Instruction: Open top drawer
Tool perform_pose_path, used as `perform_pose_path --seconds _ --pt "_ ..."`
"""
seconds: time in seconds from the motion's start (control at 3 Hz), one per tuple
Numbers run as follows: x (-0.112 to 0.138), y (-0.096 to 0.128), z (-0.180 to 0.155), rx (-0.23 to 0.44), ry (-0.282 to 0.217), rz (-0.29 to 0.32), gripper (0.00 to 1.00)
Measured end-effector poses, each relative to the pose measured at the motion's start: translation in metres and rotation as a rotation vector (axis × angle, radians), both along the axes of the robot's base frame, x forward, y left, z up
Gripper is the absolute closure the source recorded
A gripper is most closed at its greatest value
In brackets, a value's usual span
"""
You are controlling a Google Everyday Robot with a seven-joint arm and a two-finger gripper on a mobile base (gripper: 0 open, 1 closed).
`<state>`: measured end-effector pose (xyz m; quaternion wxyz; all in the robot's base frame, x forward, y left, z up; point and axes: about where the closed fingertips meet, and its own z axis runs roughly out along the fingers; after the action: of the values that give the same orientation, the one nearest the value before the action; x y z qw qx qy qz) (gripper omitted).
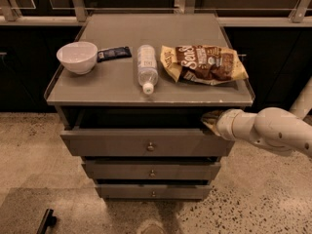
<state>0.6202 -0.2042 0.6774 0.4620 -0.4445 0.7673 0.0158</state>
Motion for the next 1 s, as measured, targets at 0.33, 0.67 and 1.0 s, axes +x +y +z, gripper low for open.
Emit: perform_pose_path --seconds 0.33,0.67,1.0 --pt "-0.019 0.009 0.000 0.033 0.041 0.065 1.00" --pt "-0.019 0.012 -0.001 0.033 0.047 0.078 1.00" --pt "-0.023 0.026 -0.004 0.035 0.089 0.161 1.00"
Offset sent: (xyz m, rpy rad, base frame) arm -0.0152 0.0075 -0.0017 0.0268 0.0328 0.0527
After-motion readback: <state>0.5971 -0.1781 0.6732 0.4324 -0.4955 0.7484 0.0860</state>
